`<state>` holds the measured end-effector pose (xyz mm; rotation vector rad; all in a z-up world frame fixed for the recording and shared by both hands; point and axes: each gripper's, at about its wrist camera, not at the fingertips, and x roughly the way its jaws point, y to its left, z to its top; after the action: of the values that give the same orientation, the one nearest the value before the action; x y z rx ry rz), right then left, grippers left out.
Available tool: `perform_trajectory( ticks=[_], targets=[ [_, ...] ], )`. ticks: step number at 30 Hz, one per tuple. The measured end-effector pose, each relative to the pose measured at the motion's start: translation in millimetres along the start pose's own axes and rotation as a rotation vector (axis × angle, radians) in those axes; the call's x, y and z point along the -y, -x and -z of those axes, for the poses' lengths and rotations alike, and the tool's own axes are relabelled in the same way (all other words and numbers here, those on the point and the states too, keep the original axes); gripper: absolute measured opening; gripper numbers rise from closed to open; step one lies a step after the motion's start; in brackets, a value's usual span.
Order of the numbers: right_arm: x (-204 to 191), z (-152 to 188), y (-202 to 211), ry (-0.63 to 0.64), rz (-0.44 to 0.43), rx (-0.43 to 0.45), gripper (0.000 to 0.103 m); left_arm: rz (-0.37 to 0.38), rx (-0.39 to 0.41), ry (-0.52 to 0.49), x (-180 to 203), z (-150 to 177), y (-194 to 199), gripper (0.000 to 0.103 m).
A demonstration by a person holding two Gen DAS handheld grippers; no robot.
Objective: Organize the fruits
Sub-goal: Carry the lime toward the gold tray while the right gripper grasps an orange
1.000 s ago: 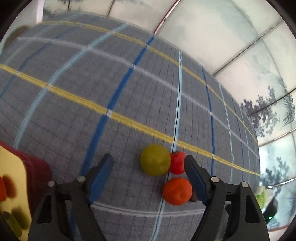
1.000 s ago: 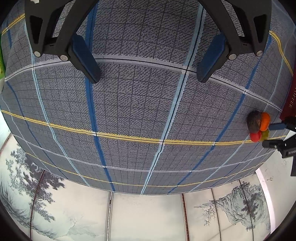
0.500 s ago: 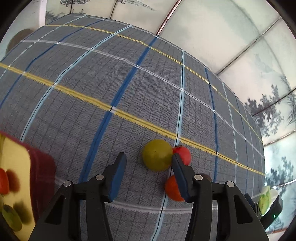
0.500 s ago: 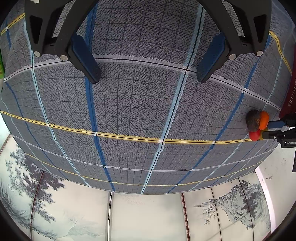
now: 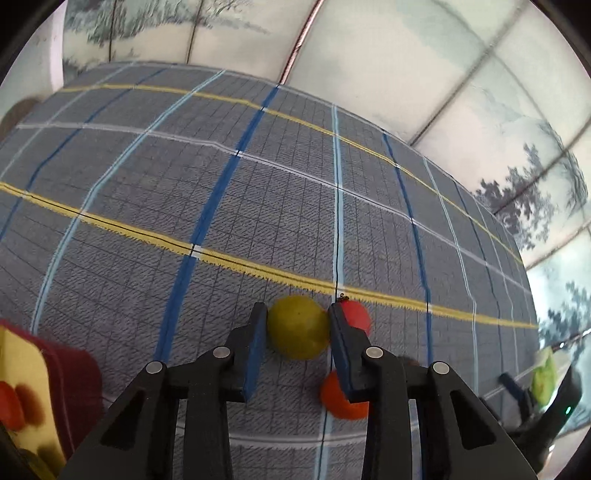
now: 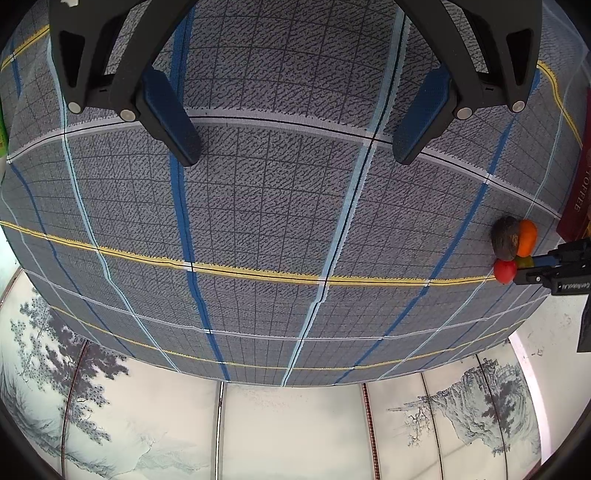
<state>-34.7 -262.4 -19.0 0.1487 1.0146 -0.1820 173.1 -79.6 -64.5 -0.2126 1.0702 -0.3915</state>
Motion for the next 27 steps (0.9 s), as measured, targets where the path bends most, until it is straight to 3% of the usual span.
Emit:
perform_trajectory(
  ticks=[8,14,17,18,21,22,24,27],
  targets=[
    [0,0,0,0.001,0.001,-0.001,0.103,-0.024,0.079,-0.038,-1,38,49,0.034],
    [0,-1,-1,0.004,0.005,-0.003,0.103,0.003,0.069,-0.073,7,83,89,0.034],
    [-2,0,16,0.008,-0.095,0.085,0.102,0.018,0.048,-0.073,7,101,101,0.034],
    [-11,1,32,0.03,-0.198,0.154,0.102,0.021,0.045,-0.073,7,105,104,0.034],
    [-55,-5,59,0.198,-0.408,0.238,0.101,0.028,0.046,-0.073,8,115,114,0.034],
    [-71,-7,64,0.266,-0.437,0.251,0.101,0.034,0.047,-0.071,7,117,118,0.034],
    [-113,-14,64,0.455,-0.454,0.264,0.098,0.046,0.061,-0.062,6,120,128,0.034],
    [-156,-30,45,0.649,-0.456,0.194,0.075,0.054,0.079,-0.063,2,121,142,0.034]
  ],
)
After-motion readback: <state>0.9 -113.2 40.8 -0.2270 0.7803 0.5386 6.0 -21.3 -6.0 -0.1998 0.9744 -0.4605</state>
